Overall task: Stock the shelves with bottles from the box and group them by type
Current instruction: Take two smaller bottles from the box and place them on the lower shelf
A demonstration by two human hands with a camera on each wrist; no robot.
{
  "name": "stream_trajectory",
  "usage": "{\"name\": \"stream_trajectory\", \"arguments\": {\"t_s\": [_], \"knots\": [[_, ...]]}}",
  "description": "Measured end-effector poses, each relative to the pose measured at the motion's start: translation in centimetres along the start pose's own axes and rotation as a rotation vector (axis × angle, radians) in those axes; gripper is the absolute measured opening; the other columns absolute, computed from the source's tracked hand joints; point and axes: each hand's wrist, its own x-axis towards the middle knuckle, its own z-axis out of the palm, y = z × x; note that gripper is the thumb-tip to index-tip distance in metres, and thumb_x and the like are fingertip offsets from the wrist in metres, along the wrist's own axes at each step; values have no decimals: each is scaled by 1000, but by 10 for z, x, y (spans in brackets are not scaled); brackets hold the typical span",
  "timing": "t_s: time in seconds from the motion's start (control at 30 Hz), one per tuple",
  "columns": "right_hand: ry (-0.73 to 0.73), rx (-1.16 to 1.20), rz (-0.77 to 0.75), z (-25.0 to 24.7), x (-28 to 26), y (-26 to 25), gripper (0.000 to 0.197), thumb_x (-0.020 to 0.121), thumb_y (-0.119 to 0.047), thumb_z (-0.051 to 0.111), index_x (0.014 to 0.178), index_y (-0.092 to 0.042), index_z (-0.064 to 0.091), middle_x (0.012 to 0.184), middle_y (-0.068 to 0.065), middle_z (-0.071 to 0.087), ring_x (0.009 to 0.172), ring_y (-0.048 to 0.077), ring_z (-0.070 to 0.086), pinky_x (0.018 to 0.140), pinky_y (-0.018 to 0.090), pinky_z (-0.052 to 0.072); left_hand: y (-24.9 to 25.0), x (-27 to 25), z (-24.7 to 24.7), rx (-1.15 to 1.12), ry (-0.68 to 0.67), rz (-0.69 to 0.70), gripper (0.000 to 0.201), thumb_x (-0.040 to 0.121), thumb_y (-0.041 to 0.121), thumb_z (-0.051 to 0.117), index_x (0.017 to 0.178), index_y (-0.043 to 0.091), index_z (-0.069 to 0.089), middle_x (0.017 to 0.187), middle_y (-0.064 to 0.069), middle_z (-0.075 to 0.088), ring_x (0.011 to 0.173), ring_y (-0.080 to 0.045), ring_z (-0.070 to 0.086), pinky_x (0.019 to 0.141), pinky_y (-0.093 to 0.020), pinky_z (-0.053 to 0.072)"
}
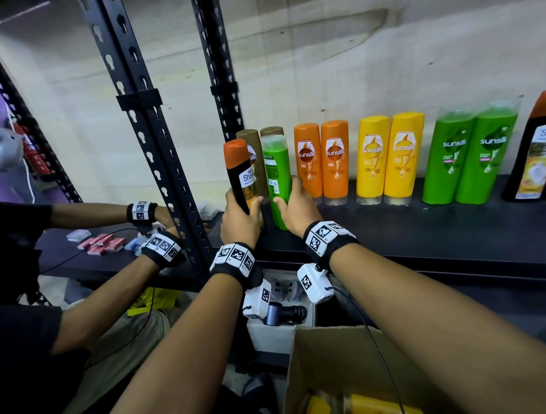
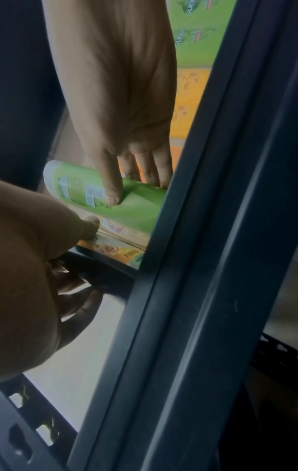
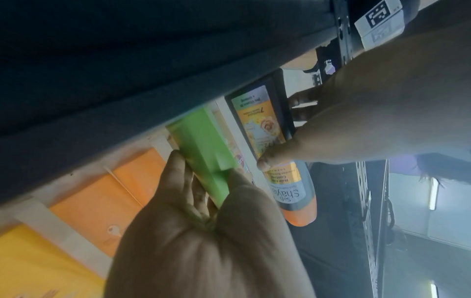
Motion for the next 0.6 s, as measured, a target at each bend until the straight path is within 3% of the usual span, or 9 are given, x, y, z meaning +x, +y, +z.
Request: {"name": "stream_trajectory", "arguments": {"t_s": [0.1, 0.23, 0.4, 0.5, 0.6], "knots": [[-32, 8, -4, -3, -4, 3, 62, 99, -21, 60, 151, -16, 27, 137, 16, 53, 120, 35, 57, 97, 43, 48, 1, -2, -1, -12, 6, -9, 49, 93, 53, 62, 130, 26, 46, 116, -3, 70, 104, -33, 65, 73, -35, 41], [-114, -31, 35, -6, -10, 12, 59, 99, -22, 58, 150, -15, 28, 136, 20, 54, 118, 39, 58, 94, 42, 49, -1, -7, -3, -40, -22, -48, 47, 92, 45, 66, 129, 21, 51, 119, -6, 69, 110, -32, 63, 76, -33, 42], [-235, -63, 87, -13, -27, 24, 66, 97, -32, 61, 152, -12, 29, 140, 17, 56, 123, 34, 58, 97, 35, 48, -11, -33, -8, -99, -52, -92, 58, 93, 31, 69, 144, 16, 47, 137, -8, 60, 127, -27, 57, 101, -38, 48], [-214, -20, 41, -24, -46, 27, 57, 96, -32, 62, 145, -12, 41, 136, 11, 57, 122, 25, 58, 100, 35, 47, -10, -52, -11, -140, -30, -81, 56, 94, 30, 68, 143, 11, 48, 135, -10, 58, 125, -26, 57, 105, -42, 47], [-164, -40, -42, -42, -69, 32, 37, 96, -32, 62, 128, -15, 57, 122, 4, 62, 112, 16, 59, 99, 35, 48, -5, -73, -12, -140, 23, -36, 42, 95, 28, 66, 132, 10, 56, 126, -9, 55, 113, -25, 59, 100, -37, 47]]}}
